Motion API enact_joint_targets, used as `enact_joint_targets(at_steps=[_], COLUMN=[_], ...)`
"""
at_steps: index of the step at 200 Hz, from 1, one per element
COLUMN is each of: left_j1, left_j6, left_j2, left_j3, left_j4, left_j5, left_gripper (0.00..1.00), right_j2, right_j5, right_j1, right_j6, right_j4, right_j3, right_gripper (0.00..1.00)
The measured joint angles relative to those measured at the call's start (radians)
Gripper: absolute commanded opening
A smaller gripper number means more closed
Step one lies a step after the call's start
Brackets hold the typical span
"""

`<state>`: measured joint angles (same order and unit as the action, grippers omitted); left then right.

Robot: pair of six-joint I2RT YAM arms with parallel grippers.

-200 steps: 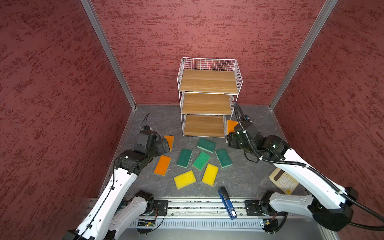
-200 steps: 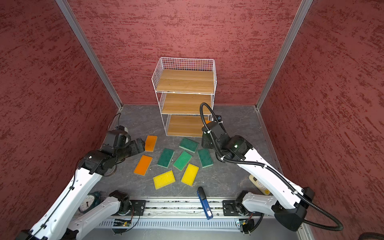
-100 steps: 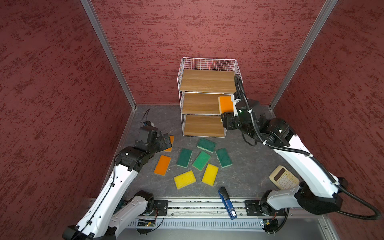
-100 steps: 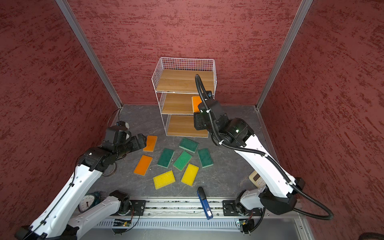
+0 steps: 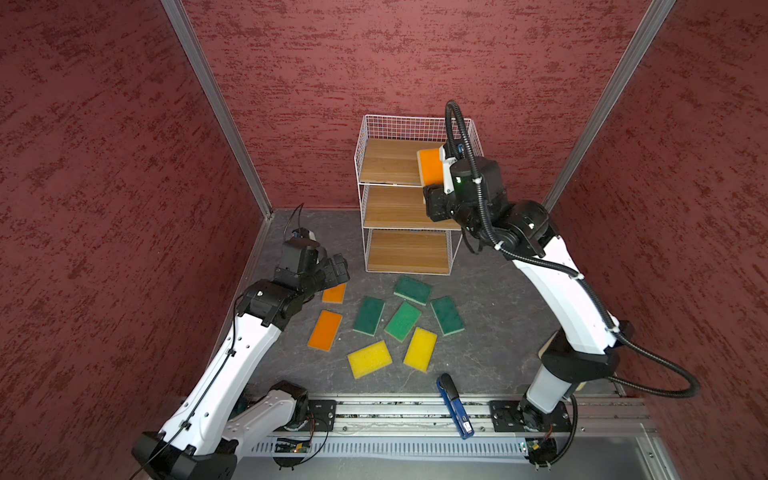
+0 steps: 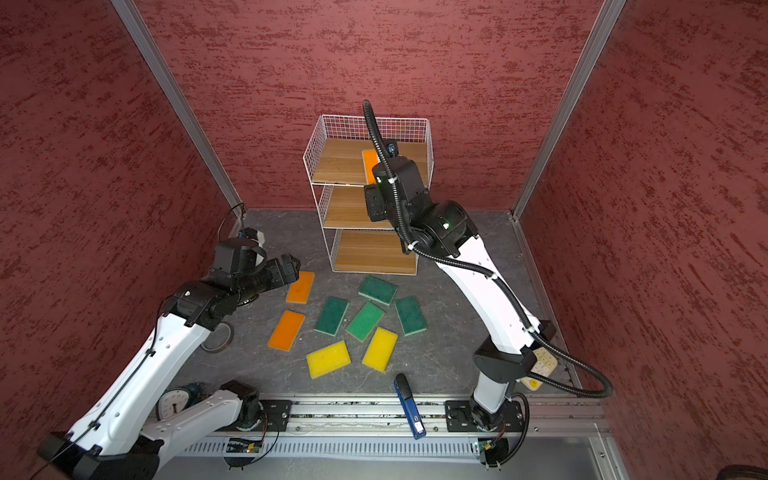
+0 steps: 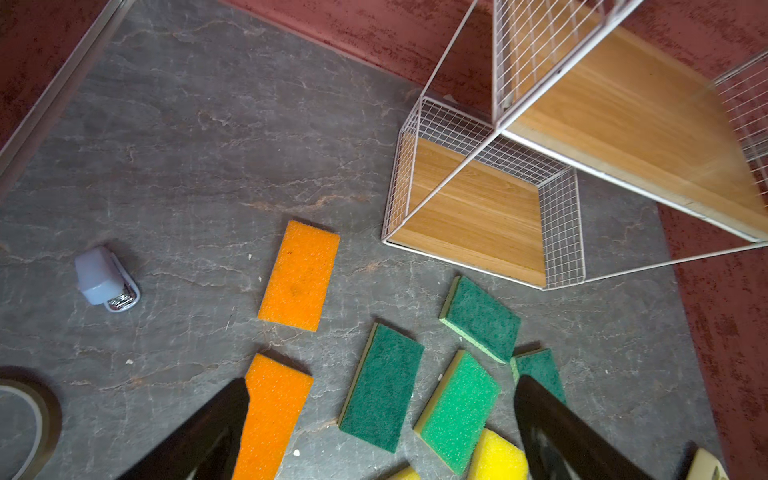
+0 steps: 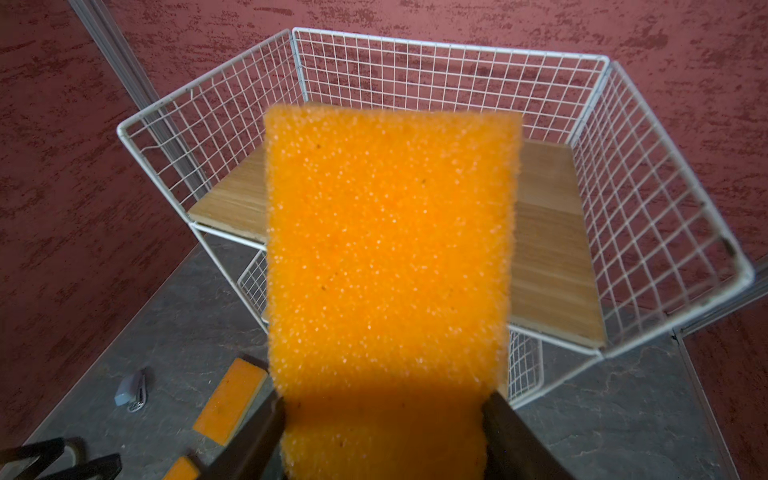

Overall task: Place and organize the cleaning sponges onto the shelf
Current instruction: 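Lift the orange sponge with the right gripper toward the top shelf, then lower the orange sponge onto the top shelf board and open the right gripper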

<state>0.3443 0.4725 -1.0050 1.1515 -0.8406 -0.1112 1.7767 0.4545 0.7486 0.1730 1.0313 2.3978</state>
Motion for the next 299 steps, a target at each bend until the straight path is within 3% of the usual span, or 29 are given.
enact_joint_targets(at_steps=[37, 127, 299], left_j1=[-0.005, -0.099, -0.136], left_j6=[-0.03, -0.032, -0.032], left_j2=[-0.01, -0.018, -0.041], left_j3=[0.042, 0.045, 0.004], left_j4=[0.015, 0.053, 0.093], left_j5=[0.011, 0.153, 0.185], left_gripper=[1.0, 1.0, 1.0], right_j2=[0.077, 0.087, 0.169], right_j5=[-0.006, 0.011, 0.02], right_j1=[-0.061, -0.122, -0.198], right_j6=[-0.017, -0.071, -0.051], right_j4=[0.009, -0.053, -0.175], right_j3=[0.08, 0.085, 0.093], right_gripper=[0.62, 0.62, 0.62])
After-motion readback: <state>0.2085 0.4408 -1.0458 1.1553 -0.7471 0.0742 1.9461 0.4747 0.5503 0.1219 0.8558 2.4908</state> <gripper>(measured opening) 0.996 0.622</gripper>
